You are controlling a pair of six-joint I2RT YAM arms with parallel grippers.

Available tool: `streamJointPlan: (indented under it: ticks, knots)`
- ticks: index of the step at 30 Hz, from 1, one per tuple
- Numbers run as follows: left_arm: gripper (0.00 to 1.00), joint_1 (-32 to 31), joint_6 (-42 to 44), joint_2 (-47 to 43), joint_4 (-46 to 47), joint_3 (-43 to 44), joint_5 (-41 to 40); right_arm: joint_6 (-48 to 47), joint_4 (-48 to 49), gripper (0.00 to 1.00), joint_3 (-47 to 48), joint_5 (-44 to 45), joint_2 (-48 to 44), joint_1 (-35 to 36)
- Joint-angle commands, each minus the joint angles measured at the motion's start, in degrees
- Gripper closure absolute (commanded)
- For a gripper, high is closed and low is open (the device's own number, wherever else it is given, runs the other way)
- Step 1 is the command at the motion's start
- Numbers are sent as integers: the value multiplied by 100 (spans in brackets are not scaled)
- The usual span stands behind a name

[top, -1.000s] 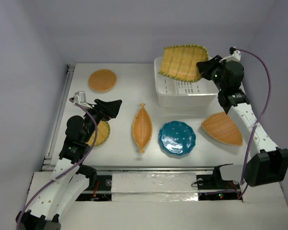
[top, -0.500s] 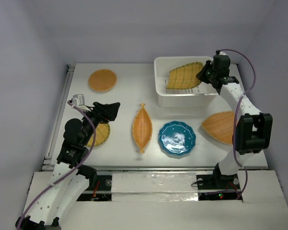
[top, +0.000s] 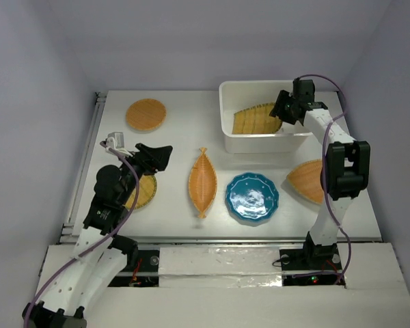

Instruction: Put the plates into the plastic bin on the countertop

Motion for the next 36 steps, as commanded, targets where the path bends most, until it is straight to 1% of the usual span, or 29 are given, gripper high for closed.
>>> streamJointPlan:
  ticks: [1, 3, 4, 5, 6, 7, 10, 12, 14, 15, 16, 17, 18, 19, 20, 21, 22, 23, 25, 26, 28, 29, 30, 31, 32, 33, 34, 35, 36]
  knots:
    - [26, -3, -29, 102, 334, 154, -101, 46, 281, 34, 92, 220, -247, -30]
    - [27, -3, -64, 216, 386, 154, -136, 81, 360, 26, 4, 404, -370, -30]
    - [28, -3, -108, 251, 413, 154, -154, 116, 474, 20, -101, 449, -457, -30]
    - [29, -3, -126, 347, 456, 154, -171, 134, 536, 16, -154, 501, -676, -30]
    - [30, -3, -152, 409, 483, 154, -241, 143, 606, 15, -224, 615, -800, -30]
    - [31, -3, -178, 479, 509, 163, -285, 152, 772, 11, -294, 625, -940, -30]
    - [35, -3, -231, 856, 606, 277, -478, 187, 1115, 10, -706, 590, -1738, -30]
    - [38, -3, -249, 1016, 650, 321, -566, 213, 1300, 10, -909, 546, -2100, -30]
    - [44, -3, -292, 1235, 703, 400, -584, 248, 1520, 11, -1111, 519, -2443, -30]
    - [46, -3, -310, 1297, 720, 435, -802, 274, 1565, 12, -1278, 354, -2584, -30]
    - [58, -3, -336, 1358, 738, 461, -856, 318, 1652, 16, -1366, 326, -2864, -30]
    - [64, -3, -363, 1490, 799, 496, -900, 353, 1705, 23, -1463, 239, -3006, -30]
    - [72, -3, -424, 1569, 826, 523, -1005, 397, 1793, 34, -1725, 168, -3155, -30]
    - [89, -3, -442, 1666, 826, 567, -1067, 502, 1994, 64, -1875, 89, -3478, -30]
    - [96, -3, -460, 1867, 756, 689, -1129, 564, 2100, 80, -2025, -103, -3630, -30]
    - [100, -3, -468, 1982, 712, 760, -1234, 626, 2127, 91, -2174, -192, -3796, -30]
    - [100, -3, -486, 2096, 694, 830, -1287, 765, 2475, 100, -2489, -297, -3972, -30]
    - [100, 58, -521, 2297, 659, 935, -1348, 828, 2601, 100, -2649, -524, -4313, -30]
    - [100, 181, -652, 2483, 712, 989, -1411, 898, 2951, 100, -3113, -667, -4649, 49]
    - [100, 382, -723, 2702, 807, 1041, -1384, 916, 3015, 100, -3247, -737, -4955, 49]
    - [100, 690, -1011, 2949, 896, 1068, -1130, 977, 3163, 100, -3493, -886, -5186, 189]
    - [99, 1066, -1127, 3220, 1105, 1025, -999, 1004, 3217, 100, -3712, -1035, -5282, 251]
    - [96, 1287, -1284, 3370, 1238, 972, -676, 1030, 3261, 100, -3818, -1080, -5431, 382]
    - [91, 1498, -1451, 3546, 1387, 928, -359, 1031, 3331, 99, -3915, -1132, -5502, 453]
    - [88, 1683, -1723, 3913, 1684, 867, -156, 1013, 3340, 98, -3994, -1168, -5564, 523]
    - [87, 1963, -1812, 4099, 1800, 875, 72, 1004, 3340, 97, -4117, -1177, -5652, 576]
    - [80, 2071, -1857, 4493, 1889, 988, 127, 978, 3340, 94, -4170, -1212, -5687, 629]
    - [78, 2176, -1883, 4706, 1889, 1076, 171, 960, 3340, 91, -4214, -1247, -5714, 629]
    - [75, 2351, -1927, 4899, 1907, 1173, 345, 943, 3340, 89, -4293, -1273, -5731, 629]
